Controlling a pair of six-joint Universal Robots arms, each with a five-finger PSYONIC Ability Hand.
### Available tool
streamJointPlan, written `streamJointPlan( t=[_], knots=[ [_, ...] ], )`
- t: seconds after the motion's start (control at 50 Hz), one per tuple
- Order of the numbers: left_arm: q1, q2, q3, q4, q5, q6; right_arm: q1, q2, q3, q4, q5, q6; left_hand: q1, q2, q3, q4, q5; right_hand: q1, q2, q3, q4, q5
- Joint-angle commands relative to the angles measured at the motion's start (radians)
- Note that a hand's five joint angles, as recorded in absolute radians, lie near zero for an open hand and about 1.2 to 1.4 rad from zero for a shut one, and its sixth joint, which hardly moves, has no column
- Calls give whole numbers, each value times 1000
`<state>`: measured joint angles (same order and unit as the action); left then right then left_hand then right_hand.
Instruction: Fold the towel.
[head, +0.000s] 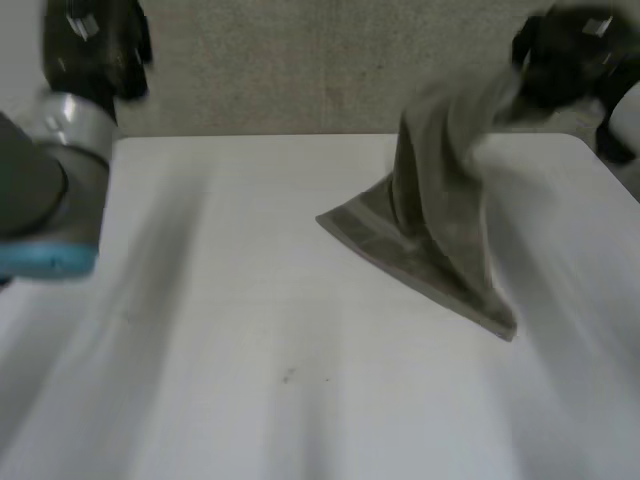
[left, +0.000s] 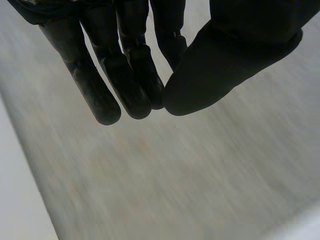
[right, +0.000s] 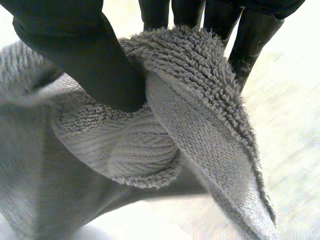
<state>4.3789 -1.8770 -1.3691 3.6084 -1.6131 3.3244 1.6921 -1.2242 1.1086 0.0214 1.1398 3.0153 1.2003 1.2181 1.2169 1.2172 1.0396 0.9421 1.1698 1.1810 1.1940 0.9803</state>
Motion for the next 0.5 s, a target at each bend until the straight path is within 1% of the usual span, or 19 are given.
streamJointPlan(
  t=[0.02,0.04,0.06,0.08,0.1,0.14,0.16,0.18,0.2,0.24,0.26,0.3,0.32,0.36,0.4,0.42,0.46,0.48,0.5],
  knots=[
    [-61,-37,-234,-50,50,-6,69,2,117,120,-17,-159,-768,-786,-784,-785,-782,454,226,215,202,241],
    [-61,-37,-234,-50,50,-6,69,2,117,120,-17,-159,-772,-790,-789,-789,-786,454,226,215,202,241],
    [-83,-62,-243,-54,53,-9,73,-6,125,123,-3,-159,-944,-962,-961,-961,-958,454,226,215,202,241],
    [-113,-80,-249,-62,50,-23,81,-17,131,123,20,-158,-978,-995,-994,-994,-992,454,226,215,202,241],
    [-113,-80,-249,-62,50,-23,81,-17,131,123,20,-157,-978,-996,-995,-995,-992,454,226,215,202,241],
    [-174,-99,-255,-68,47,-83,87,-53,132,121,86,-157,-993,-1010,-1009,-1010,-1007,454,226,215,202,241],
    [-174,-99,-255,-68,47,-83,87,-54,132,121,86,-157,-993,-1010,-1009,-1010,-1007,454,226,215,202,241],
    [-199,-100,-254,-71,47,-126,96,-69,129,121,116,-157,-993,-1010,-1009,-1010,-1007,454,226,215,202,241],
    [-199,-100,-254,-71,47,-126,112,-81,126,121,142,-157,-993,-1010,-1009,-1010,-1007,454,226,215,202,241],
    [-232,-99,-249,-83,47,-228,130,-87,123,120,165,-156,-984,-1002,-1001,-1001,-998,454,226,215,202,241],
    [-233,-99,-249,-83,47,-229,130,-87,123,120,166,-156,-984,-1002,-1000,-1001,-998,454,226,215,202,241],
    [-249,-88,-239,-115,47,-337,171,-101,114,112,204,-157,-966,-984,-983,-983,-980,454,226,215,202,241],
    [-249,-88,-238,-116,47,-338,172,-101,114,112,204,-157,-966,-984,-983,-983,-980,454,226,215,202,241],
    [-252,-85,-231,-135,45,-398,220,-129,102,95,250,-156,-960,-978,-977,-977,-974,454,226,215,202,241],
    [-271,-88,-197,-190,45,-518,248,-147,94,83,274,-154,-943,-961,-959,-960,-957,454,226,215,202,241],
    [-271,-88,-197,-191,45,-519,248,-147,94,83,275,-154,-943,-961,-959,-960,-957,454,226,215,202,241],
    [-300,-90,-157,-264,45,-630,308,-176,73,54,334,-156,-937,-955,-953,-954,-951,454,226,215,202,241],
    [-300,-90,-157,-264,45,-631,308,-176,73,54,334,-156,-937,-955,-953,-954,-951,454,226,215,202,241],
    [-311,-96,-134,-298,45,-676,339,-187,62,40,363,-156,-937,-955,-953,-954,-951,454,226,215,202,241]
  ],
)
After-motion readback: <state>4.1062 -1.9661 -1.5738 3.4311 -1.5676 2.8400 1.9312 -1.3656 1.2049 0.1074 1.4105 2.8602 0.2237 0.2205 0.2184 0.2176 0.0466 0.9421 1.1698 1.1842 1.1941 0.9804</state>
